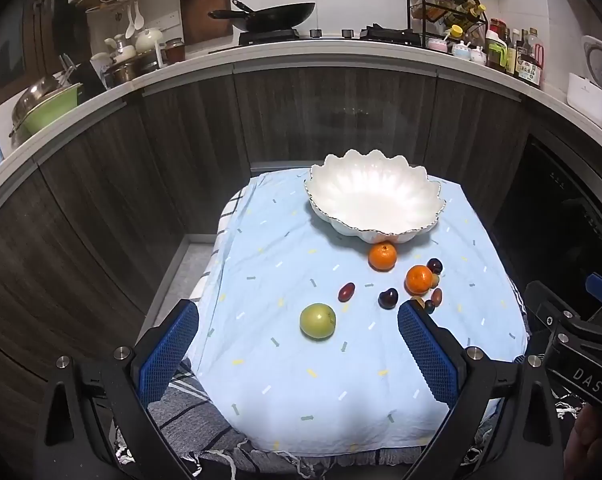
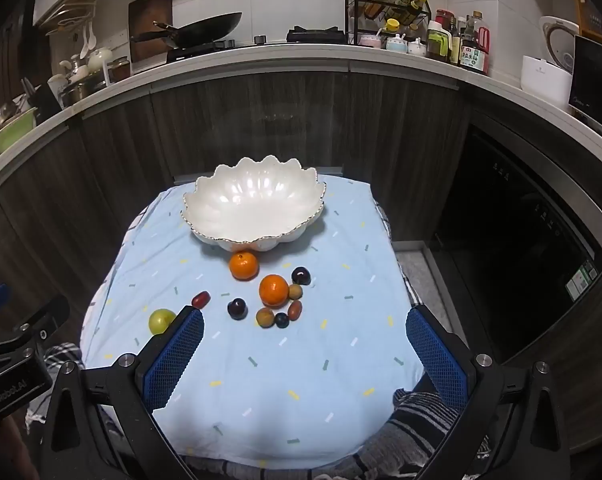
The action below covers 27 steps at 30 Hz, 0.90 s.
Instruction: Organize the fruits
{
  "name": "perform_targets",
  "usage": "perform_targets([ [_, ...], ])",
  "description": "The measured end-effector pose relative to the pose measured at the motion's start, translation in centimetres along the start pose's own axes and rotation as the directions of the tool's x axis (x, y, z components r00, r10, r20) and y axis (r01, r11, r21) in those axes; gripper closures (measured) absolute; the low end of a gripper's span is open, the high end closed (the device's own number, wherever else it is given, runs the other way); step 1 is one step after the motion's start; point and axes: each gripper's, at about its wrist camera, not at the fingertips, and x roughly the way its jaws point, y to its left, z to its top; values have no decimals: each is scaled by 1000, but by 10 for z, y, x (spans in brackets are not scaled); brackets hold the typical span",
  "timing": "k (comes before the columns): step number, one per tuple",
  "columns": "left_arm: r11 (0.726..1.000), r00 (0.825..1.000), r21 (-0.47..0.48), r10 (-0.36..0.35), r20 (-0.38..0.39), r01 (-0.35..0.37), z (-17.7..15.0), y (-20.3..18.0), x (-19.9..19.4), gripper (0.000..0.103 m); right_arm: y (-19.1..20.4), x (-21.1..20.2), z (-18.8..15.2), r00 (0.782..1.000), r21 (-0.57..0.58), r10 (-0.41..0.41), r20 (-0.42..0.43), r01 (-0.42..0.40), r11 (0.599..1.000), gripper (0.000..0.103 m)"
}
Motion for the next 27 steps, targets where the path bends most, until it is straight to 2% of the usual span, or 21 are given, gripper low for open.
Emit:
perform_targets([
  [8,1000,1000,-1,2,3,-2,0,0,0,2,0,0,0,1000,2,0,-8,0,1000,0],
  [12,1000,1000,2,2,1,-2,-1,-12,2,2,1,4,1,1000,4,-2,-7,2,1000,0],
  [27,1000,1000,1,-9,1,9,0,-8,-2,2,1,0,-2,1000,5,3,1,-3,1000,1],
])
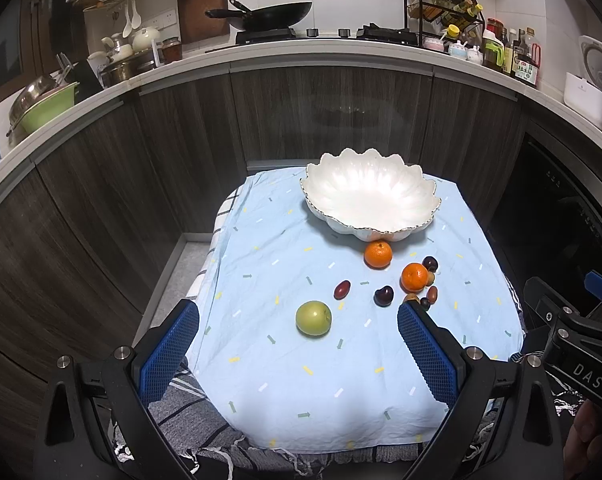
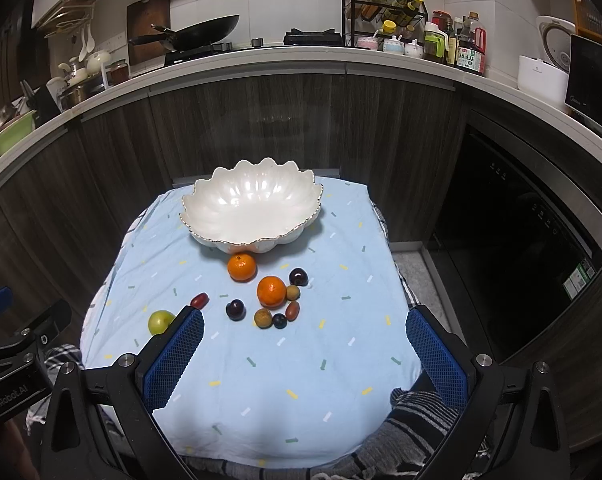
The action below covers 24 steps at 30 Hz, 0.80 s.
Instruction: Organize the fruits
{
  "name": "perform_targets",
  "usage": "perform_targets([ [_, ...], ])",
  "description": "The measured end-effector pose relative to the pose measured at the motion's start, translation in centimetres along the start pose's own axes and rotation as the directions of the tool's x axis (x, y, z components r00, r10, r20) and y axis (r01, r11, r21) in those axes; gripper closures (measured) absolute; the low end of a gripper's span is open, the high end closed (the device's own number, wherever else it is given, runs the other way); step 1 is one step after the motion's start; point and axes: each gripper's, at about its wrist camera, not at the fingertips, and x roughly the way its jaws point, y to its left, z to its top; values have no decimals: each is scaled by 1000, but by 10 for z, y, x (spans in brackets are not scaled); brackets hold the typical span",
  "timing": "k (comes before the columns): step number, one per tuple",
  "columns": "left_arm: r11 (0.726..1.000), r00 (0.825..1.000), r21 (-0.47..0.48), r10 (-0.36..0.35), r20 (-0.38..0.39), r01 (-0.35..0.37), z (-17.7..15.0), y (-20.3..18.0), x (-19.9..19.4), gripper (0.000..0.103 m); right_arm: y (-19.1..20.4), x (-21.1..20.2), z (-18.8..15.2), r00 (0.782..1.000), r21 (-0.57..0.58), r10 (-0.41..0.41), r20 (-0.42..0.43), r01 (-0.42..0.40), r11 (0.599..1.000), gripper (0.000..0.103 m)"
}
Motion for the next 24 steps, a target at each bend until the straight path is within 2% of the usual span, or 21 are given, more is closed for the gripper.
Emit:
perform_targets([
  [24,1000,1000,-1,-6,-4,6,0,2,-3,2,-3,-4,0,1000,1,-1,2,1,1000,0],
])
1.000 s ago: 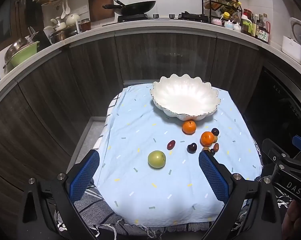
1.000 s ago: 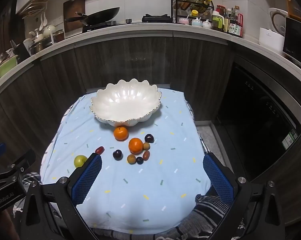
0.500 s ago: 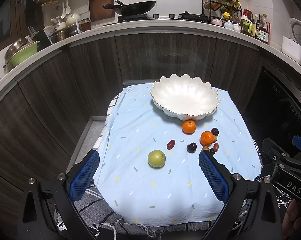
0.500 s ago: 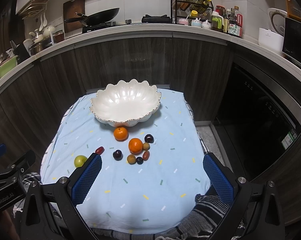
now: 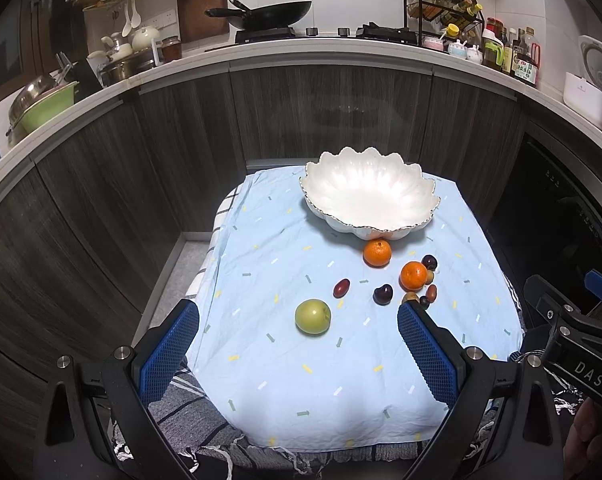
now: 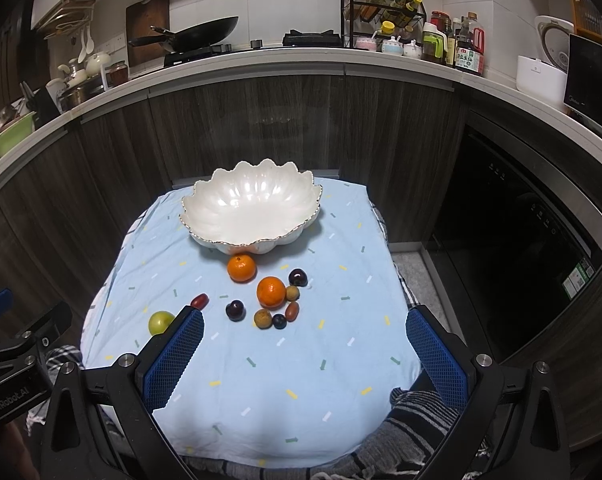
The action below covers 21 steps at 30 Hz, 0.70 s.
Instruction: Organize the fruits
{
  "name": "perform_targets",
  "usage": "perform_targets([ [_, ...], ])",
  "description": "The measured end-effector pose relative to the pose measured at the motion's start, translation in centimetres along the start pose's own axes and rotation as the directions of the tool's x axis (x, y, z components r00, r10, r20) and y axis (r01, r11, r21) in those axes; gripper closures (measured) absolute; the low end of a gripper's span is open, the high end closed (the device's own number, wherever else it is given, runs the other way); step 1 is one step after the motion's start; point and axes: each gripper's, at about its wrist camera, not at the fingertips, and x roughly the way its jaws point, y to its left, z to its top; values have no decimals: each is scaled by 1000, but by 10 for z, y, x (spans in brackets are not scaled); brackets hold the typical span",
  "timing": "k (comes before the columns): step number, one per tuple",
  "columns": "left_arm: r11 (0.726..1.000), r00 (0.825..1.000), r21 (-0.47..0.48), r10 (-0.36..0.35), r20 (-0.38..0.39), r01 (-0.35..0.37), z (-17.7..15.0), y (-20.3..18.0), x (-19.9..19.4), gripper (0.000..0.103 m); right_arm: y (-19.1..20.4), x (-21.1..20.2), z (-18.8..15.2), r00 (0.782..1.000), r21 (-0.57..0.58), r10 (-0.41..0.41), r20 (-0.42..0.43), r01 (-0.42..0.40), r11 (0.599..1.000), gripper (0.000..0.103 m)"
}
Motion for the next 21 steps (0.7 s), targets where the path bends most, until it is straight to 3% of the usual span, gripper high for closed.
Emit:
perform_targets([
  [21,1000,1000,0,-4,-14,4,-4,2,7,2,-1,1,0,1000,0,0,0,0,1000,1],
])
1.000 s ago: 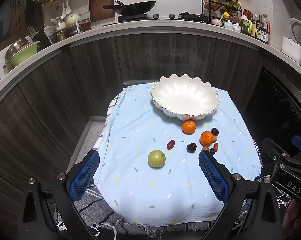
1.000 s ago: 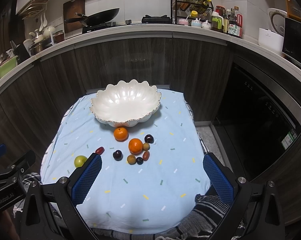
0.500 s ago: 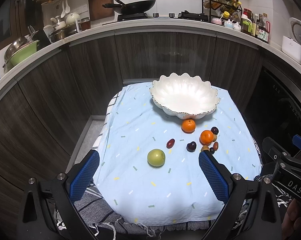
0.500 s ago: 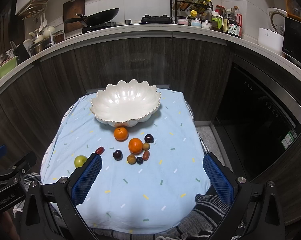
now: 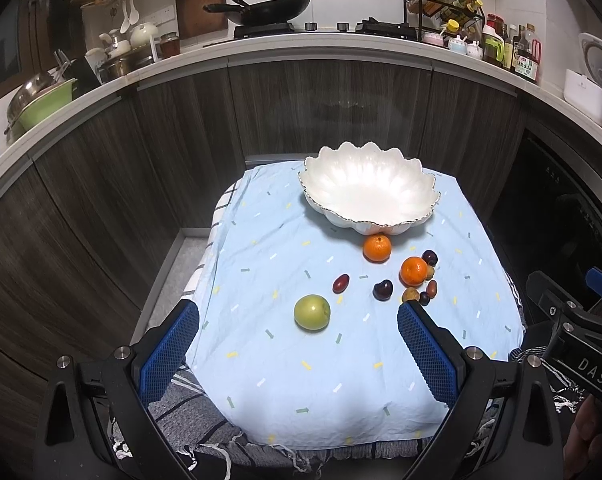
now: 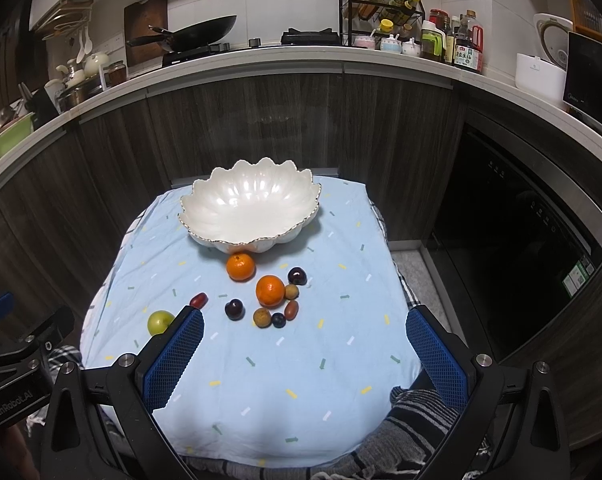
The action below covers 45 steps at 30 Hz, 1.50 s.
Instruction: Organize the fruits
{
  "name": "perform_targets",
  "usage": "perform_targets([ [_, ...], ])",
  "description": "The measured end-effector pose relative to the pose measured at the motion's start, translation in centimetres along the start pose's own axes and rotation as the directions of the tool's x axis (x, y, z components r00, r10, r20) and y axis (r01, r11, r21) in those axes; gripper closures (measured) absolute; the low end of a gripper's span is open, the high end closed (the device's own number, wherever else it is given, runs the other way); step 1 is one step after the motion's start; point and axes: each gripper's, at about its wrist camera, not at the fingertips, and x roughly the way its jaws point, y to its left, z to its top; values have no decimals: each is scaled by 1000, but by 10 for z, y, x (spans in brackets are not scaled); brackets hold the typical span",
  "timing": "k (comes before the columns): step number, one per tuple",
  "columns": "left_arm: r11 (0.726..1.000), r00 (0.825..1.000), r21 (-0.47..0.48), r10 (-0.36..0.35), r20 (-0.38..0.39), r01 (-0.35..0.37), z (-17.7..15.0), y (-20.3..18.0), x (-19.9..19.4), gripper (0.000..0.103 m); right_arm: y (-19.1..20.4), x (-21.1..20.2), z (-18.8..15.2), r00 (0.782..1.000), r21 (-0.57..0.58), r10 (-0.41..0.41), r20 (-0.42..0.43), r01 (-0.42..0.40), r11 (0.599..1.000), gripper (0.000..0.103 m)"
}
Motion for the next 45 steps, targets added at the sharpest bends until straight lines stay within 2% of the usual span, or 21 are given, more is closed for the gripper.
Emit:
perform_targets([
  [24,1000,1000,6,5,-13,-5,-2,2,7,2,-2,2,3,1000,-3,1,-3,-1,1000,1],
  [45,1000,998,20,7,-65,-6,5,3,47,2,13,45,5,998,-19,-3,-60,2,1000,1],
])
